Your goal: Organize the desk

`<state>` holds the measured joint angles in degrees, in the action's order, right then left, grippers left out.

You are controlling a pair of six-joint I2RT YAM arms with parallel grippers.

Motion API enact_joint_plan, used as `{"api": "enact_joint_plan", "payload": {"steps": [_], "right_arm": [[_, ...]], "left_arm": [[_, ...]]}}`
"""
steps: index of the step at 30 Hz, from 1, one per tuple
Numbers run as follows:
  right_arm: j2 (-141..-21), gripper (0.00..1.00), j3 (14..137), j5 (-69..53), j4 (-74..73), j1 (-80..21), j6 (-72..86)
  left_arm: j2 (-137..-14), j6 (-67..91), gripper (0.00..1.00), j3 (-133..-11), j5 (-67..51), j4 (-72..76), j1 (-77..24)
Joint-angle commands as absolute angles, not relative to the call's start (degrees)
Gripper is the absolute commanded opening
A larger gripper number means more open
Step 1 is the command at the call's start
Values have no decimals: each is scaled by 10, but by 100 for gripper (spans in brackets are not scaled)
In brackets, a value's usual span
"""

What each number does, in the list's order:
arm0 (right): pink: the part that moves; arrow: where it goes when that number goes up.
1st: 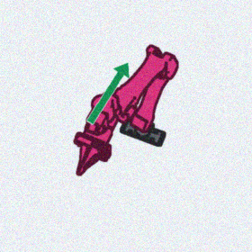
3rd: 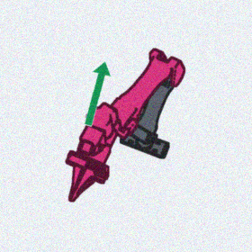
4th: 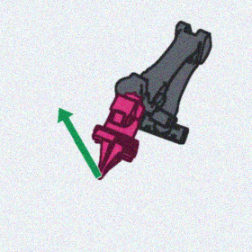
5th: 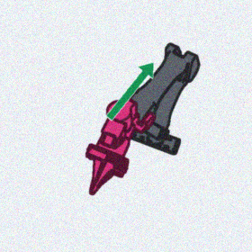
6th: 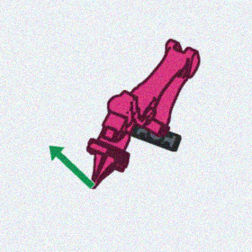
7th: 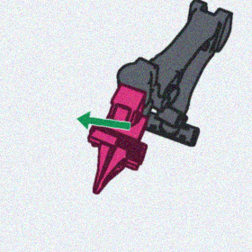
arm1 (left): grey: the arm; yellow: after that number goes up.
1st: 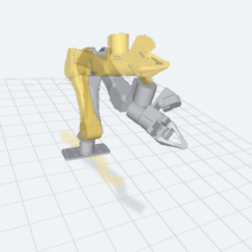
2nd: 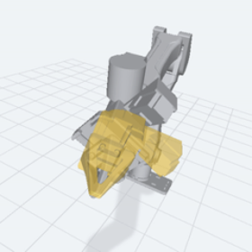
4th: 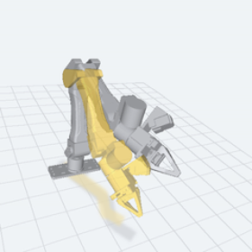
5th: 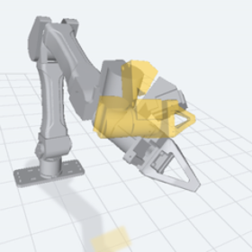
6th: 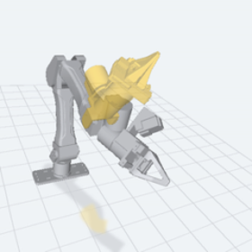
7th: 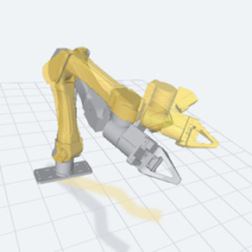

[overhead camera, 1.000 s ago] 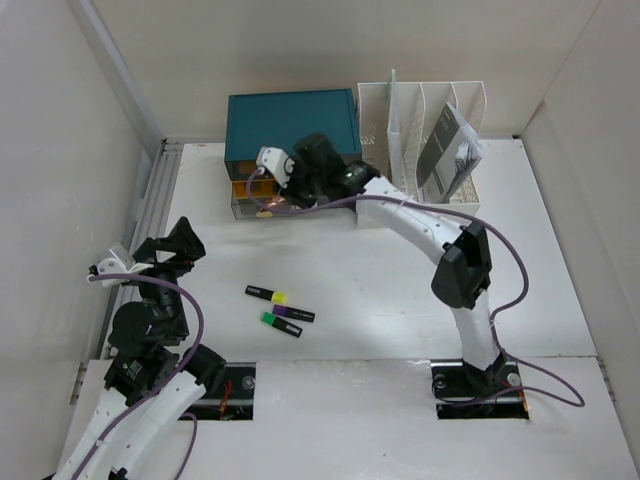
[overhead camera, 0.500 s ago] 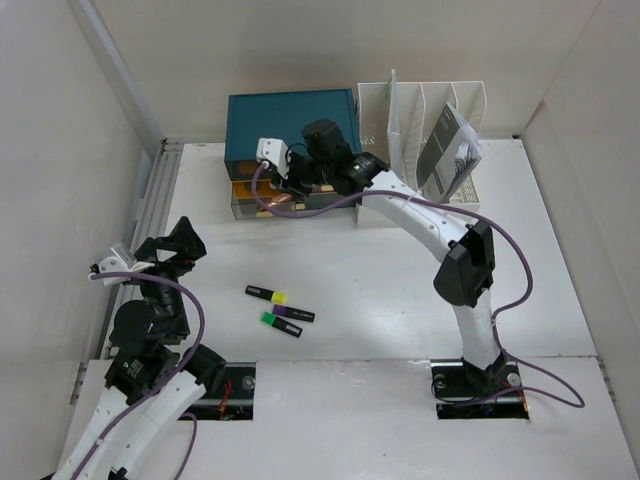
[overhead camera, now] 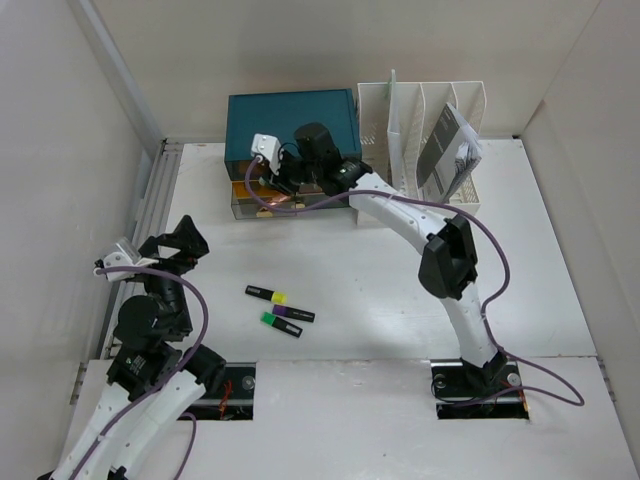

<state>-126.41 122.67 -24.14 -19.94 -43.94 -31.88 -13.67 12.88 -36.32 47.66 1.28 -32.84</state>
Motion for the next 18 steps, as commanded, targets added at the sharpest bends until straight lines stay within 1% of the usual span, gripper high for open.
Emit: {"api": "enact_joint_plan", "payload": {"steps": [1,3,6,9,10,11,12,15,18], "right_arm": [[-1281,1,1267,-256,-154,-438,-277],[-1295,1,1273,-244,-148,-438,-277],[-1300,4,1273,-238,-148,-438,-277],[-1305,22,1273,-238,-153,-438,-277],[-1305,32,1273,-238,-153,-438,-277],[-1305,37,1273,-238,-153,-438,-277],[-1298,40,1267,-238,-153,-438,-277],[-1284,43,1267,-243,-158,-438,-277],[-1268,43,1267,-257,-163,-438,-277]], "left_arm": [[-150,120,87,-362,484,40,-326],[-150,120,87,-362,484,40,-326],[-150,120,87,-357,490,40,-326],[-150,115,87,-357,490,40,-326],[-150,115,87,-357,490,40,-326],[-150,115,87,-357,490,40,-326],[-150,115,87,-357,490,40,-326],[-150,115,87,-357,490,40,-326],[-150,115,87,-357,490,40,-326]]}}
